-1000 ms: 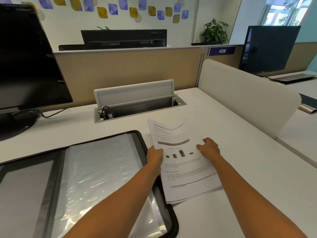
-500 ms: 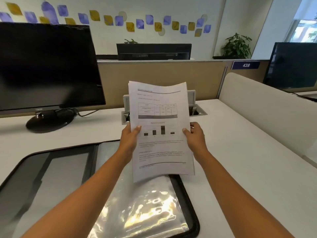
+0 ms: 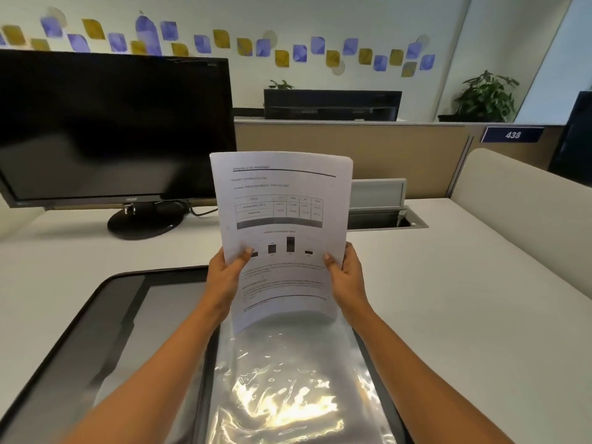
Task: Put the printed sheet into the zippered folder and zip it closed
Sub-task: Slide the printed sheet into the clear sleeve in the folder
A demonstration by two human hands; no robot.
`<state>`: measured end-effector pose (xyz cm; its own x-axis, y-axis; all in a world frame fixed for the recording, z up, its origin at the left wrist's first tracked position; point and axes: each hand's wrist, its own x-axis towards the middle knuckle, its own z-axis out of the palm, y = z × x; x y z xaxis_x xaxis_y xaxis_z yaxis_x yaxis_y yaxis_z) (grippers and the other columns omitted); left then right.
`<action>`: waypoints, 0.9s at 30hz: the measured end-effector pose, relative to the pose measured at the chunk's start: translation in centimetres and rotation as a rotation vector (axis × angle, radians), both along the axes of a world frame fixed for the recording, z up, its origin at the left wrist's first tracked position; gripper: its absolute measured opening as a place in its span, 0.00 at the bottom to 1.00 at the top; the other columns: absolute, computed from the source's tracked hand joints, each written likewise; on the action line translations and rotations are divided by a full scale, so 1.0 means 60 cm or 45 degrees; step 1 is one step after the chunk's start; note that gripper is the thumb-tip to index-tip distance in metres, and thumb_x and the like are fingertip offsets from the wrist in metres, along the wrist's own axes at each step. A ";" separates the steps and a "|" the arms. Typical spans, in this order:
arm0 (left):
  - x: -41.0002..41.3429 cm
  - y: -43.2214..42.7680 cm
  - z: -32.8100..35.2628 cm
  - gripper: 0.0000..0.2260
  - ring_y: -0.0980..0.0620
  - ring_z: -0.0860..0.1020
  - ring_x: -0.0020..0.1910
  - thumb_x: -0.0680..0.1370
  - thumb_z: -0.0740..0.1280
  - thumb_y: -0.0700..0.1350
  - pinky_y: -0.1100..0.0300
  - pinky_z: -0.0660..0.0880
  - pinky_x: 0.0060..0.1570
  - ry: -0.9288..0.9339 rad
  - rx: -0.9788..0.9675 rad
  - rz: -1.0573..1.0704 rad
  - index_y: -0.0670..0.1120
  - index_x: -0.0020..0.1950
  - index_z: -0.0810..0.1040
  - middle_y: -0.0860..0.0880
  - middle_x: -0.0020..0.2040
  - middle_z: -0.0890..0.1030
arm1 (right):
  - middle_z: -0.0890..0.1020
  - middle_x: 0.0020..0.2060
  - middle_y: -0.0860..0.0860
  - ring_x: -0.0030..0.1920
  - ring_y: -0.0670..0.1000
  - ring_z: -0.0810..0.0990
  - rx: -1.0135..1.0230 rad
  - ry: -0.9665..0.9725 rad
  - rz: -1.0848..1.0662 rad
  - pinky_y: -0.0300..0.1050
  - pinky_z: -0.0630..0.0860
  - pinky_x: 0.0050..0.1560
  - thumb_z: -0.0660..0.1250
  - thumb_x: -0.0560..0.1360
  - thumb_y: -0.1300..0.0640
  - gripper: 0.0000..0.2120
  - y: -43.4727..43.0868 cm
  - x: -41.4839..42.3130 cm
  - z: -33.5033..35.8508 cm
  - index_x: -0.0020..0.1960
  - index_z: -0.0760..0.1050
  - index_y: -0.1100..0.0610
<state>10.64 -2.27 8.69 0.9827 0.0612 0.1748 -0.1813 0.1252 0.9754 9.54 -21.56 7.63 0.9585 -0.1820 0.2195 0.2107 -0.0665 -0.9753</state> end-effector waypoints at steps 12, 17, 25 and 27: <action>0.042 0.001 -0.052 0.02 0.58 0.82 0.36 0.75 0.66 0.45 0.68 0.77 0.29 0.113 0.015 0.131 0.50 0.46 0.78 0.56 0.39 0.83 | 0.79 0.50 0.50 0.49 0.50 0.78 0.020 0.153 0.046 0.40 0.79 0.44 0.62 0.76 0.51 0.07 -0.004 0.052 -0.039 0.54 0.71 0.45; 0.081 0.018 -0.055 0.04 0.49 0.82 0.42 0.76 0.66 0.46 0.57 0.80 0.37 0.307 0.038 0.083 0.46 0.47 0.77 0.47 0.43 0.83 | 0.80 0.51 0.51 0.48 0.53 0.80 -0.045 0.223 0.086 0.46 0.81 0.46 0.62 0.77 0.53 0.08 -0.017 0.089 -0.041 0.55 0.71 0.49; 0.120 0.035 -0.093 0.11 0.44 0.79 0.48 0.80 0.58 0.41 0.54 0.75 0.51 0.249 0.686 0.397 0.38 0.57 0.77 0.39 0.52 0.81 | 0.80 0.52 0.52 0.48 0.55 0.81 0.094 0.264 -0.024 0.47 0.80 0.45 0.63 0.76 0.55 0.10 -0.032 0.148 -0.052 0.57 0.72 0.53; 0.120 0.032 -0.103 0.12 0.48 0.77 0.49 0.79 0.57 0.36 0.60 0.72 0.51 0.129 0.879 0.382 0.38 0.59 0.76 0.40 0.54 0.80 | 0.80 0.51 0.52 0.46 0.53 0.80 0.135 0.269 -0.071 0.44 0.79 0.42 0.63 0.76 0.55 0.09 -0.034 0.166 -0.049 0.56 0.72 0.53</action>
